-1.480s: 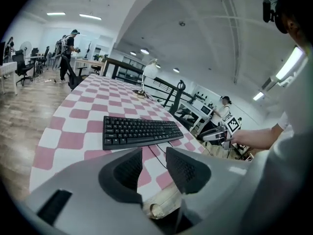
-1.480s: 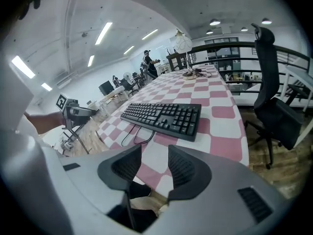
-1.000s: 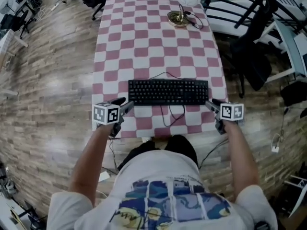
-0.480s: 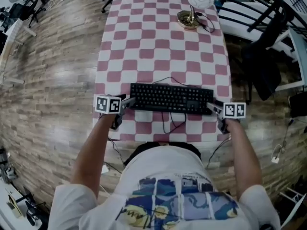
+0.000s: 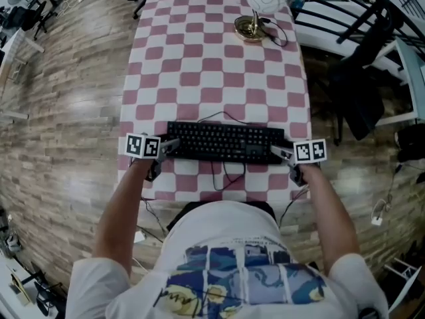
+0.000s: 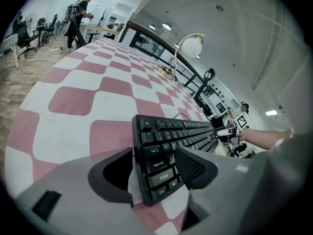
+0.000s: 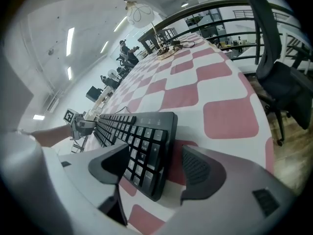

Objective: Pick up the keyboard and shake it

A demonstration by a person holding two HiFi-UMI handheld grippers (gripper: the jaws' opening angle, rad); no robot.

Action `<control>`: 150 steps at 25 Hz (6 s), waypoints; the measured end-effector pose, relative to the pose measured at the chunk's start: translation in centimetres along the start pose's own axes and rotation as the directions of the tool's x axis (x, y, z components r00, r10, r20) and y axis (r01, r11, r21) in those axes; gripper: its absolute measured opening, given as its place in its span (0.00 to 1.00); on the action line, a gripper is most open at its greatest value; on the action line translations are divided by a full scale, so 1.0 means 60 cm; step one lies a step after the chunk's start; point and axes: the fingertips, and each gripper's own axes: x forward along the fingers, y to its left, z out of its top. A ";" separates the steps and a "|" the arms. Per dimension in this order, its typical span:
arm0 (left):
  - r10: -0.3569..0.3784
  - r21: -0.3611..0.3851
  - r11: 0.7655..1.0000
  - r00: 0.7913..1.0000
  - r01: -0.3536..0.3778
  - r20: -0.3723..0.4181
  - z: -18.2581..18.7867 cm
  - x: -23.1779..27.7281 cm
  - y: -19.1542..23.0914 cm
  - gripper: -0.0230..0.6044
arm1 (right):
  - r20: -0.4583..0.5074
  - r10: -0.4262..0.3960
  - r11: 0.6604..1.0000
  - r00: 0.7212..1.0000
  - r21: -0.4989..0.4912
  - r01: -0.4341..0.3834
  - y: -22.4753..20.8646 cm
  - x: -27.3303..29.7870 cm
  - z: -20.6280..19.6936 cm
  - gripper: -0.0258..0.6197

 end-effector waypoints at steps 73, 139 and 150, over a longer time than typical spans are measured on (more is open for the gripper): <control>-0.060 0.384 0.865 0.692 -0.323 0.720 0.345 -0.389 -0.237 0.43 | 0.812 0.065 0.657 0.581 -0.473 0.587 0.327 -0.407 0.355 0.45; -0.318 0.432 0.717 0.296 -0.547 0.901 0.402 -0.662 -0.394 0.44 | 0.951 0.241 0.306 0.196 -0.266 0.914 0.532 -0.632 0.365 0.43; -0.319 0.439 0.719 0.305 -0.539 0.897 0.402 -0.659 -0.394 0.44 | 0.953 0.234 0.304 0.192 -0.259 0.917 0.532 -0.634 0.361 0.43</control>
